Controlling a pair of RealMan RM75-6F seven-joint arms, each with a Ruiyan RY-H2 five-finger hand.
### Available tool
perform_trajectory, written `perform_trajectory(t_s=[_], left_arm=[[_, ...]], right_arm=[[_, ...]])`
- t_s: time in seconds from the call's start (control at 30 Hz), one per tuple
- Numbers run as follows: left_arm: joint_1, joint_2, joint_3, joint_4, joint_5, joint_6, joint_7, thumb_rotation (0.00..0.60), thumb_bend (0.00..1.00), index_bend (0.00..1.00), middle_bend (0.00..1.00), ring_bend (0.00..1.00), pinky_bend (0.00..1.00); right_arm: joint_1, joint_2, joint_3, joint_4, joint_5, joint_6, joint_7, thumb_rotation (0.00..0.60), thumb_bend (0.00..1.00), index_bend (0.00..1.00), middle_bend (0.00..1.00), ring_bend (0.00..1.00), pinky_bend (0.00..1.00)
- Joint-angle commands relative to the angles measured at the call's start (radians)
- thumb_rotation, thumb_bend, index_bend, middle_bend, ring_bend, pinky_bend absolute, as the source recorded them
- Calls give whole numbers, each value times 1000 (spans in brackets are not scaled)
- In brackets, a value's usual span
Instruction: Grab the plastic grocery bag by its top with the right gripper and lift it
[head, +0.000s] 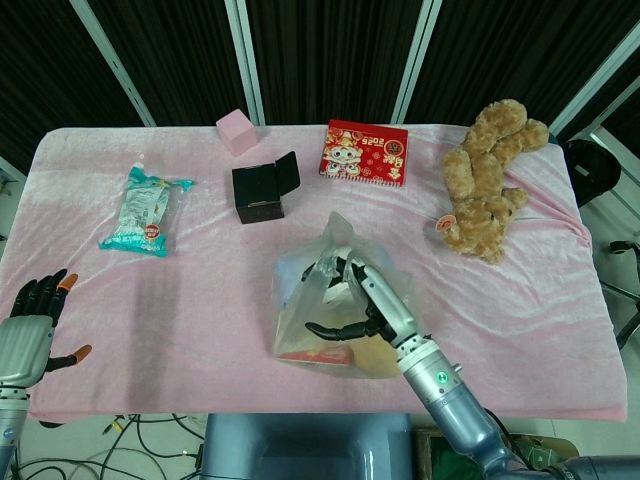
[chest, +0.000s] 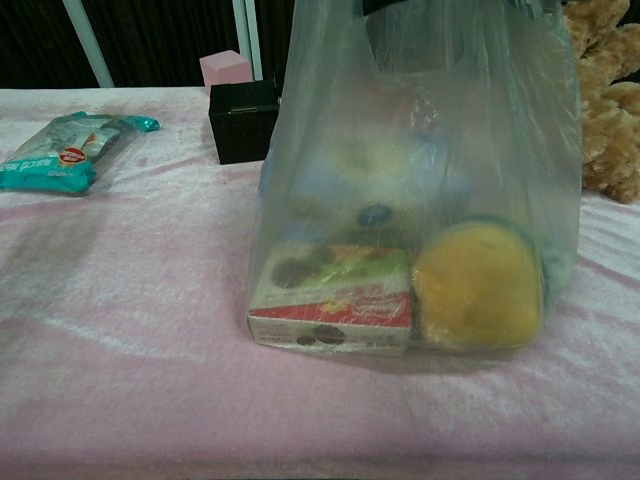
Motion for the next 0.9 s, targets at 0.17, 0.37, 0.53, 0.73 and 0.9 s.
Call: perform_trajectory(t_s=[0.17,0.37,0.53,0.73,0.9], left_arm=[[0,1,2,-2,1,-1,0,600,0,0,0,0,0],[0,0,2,-3,0,0,2,600,0,0,0,0,0],[0,0,1,-4,-2,-2,4,600,0,0,0,0,0],[-1,-1,1,-5,-4,-3,5,600,0,0,0,0,0],[-1,-1,0,-5,-6,-4,5,600,0,0,0,0,0]], right_arm=[[6,100,166,0,133,-232,289,600,95,400,371,371,357],[-12,228,267,0,310,-351,467,600,335,748,745,745,745],[-7,276,288,0,370,-386,503,600,533,914,923,913,917],[-5,312,303,0,406,-410,537,600,674,968,973,962,968],[1,334,310,0,425,-416,551,600,676,968,973,963,968]])
